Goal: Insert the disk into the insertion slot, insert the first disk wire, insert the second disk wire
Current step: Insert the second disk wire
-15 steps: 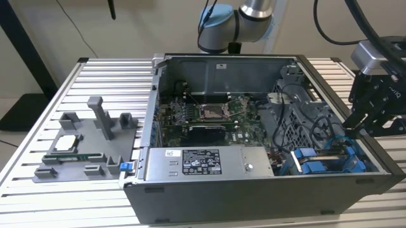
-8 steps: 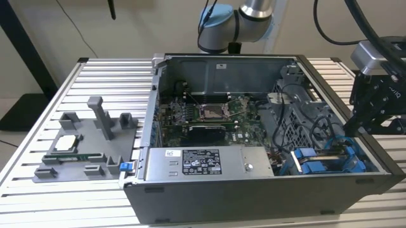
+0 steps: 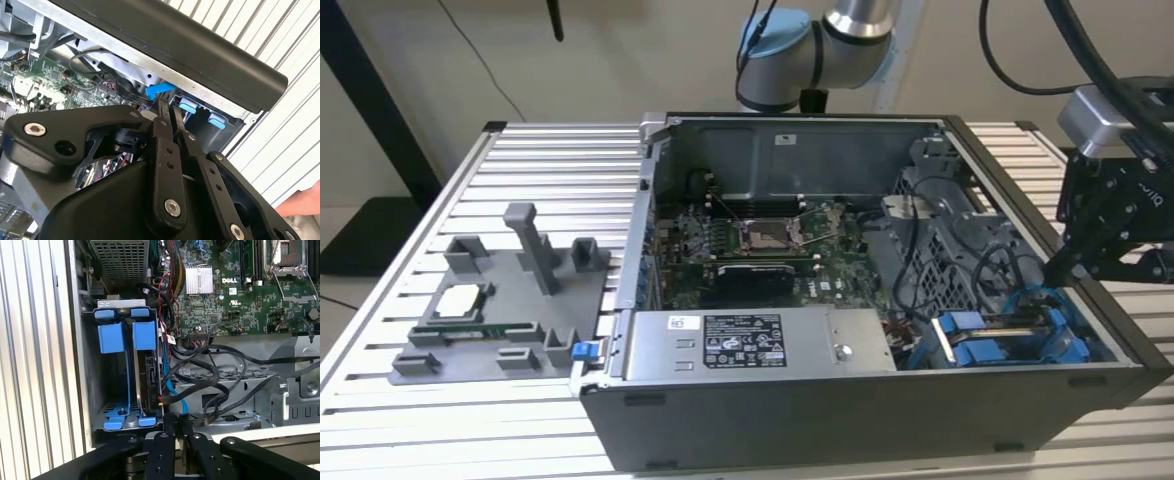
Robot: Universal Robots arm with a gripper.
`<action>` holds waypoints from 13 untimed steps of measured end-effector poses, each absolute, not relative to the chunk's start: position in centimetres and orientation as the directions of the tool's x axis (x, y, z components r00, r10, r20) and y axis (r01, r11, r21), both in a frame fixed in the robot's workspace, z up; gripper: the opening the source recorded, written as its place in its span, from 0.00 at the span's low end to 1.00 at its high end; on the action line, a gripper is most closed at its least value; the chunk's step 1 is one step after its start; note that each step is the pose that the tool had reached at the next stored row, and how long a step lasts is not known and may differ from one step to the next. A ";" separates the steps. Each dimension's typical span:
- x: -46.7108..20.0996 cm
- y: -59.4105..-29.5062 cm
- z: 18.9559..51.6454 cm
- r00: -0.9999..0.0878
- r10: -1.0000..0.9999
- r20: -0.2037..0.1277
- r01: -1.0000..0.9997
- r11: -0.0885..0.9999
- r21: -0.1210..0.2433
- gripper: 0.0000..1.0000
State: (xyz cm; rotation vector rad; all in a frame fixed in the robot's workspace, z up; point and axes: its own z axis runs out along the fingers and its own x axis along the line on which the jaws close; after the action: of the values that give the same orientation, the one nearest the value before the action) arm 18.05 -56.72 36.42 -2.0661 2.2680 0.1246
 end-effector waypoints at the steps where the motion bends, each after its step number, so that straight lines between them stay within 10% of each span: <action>1: 18.1 -56.7 36.4 -0.093 -0.990 -0.107 -0.996 0.092 0.012 0.00; 13: 15.8 -56.7 38.3 -0.093 -0.989 -0.113 -0.996 0.092 0.013 0.00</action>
State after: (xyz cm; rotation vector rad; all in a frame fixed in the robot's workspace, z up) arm 15.78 -56.73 38.26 -2.0631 2.2646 0.1316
